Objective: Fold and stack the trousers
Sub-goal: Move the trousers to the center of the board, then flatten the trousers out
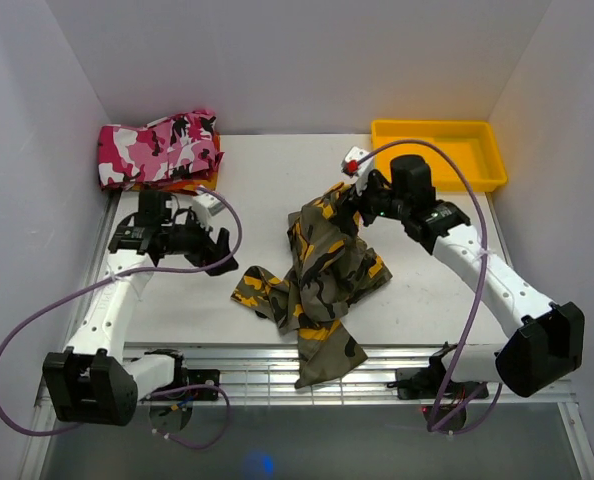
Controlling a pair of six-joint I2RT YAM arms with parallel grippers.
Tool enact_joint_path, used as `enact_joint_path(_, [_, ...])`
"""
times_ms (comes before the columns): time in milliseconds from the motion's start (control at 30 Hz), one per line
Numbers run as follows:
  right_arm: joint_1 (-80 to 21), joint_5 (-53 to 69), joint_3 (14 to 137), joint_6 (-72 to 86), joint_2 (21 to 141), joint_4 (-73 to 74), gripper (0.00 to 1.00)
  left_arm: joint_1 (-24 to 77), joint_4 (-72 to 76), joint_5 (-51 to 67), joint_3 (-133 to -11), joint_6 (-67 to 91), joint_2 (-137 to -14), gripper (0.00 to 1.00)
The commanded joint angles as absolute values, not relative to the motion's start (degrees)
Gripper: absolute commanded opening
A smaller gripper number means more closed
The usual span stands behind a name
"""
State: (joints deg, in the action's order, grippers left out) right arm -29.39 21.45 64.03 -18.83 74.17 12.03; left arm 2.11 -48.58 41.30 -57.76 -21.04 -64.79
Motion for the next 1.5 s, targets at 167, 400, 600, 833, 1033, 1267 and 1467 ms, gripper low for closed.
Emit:
enact_joint_path(167, [-10.7, 24.7, 70.2, -22.6, 71.5, 39.5, 0.91, 28.6, -41.1, 27.4, -52.5, -21.4, -65.7, 0.98])
enact_joint_path(400, [-6.6, 28.8, 61.0, -19.4, 76.2, 44.0, 0.92, 38.8, -32.0, 25.1, -51.1, -13.3, -73.6, 0.98])
enact_joint_path(600, [-6.6, 25.6, 62.0, -15.6, 89.4, 41.2, 0.85, 41.3, -26.1, 17.7, -50.6, -10.4, -85.0, 0.95])
enact_joint_path(833, [-7.8, 25.8, 63.6, -15.9, 98.4, 40.9, 0.69, 42.3, -23.6, 15.9, -48.8, -14.7, -91.2, 0.74])
enact_joint_path(1033, [-7.6, 24.9, 64.1, -21.3, 100.2, 43.3, 0.08, 39.3, -25.0, 9.1, -45.5, -19.5, -93.3, 0.28])
enact_joint_path(1267, [-1.2, 19.1, 67.1, -30.3, 93.5, 50.0, 0.08, 26.3, -28.6, 8.4, -47.0, -22.7, -89.1, 0.0])
enact_joint_path(1467, [6.2, 9.6, 68.9, -40.4, 89.9, 51.3, 0.08, 17.8, -25.9, 2.3, -54.0, -27.5, -87.9, 0.0])
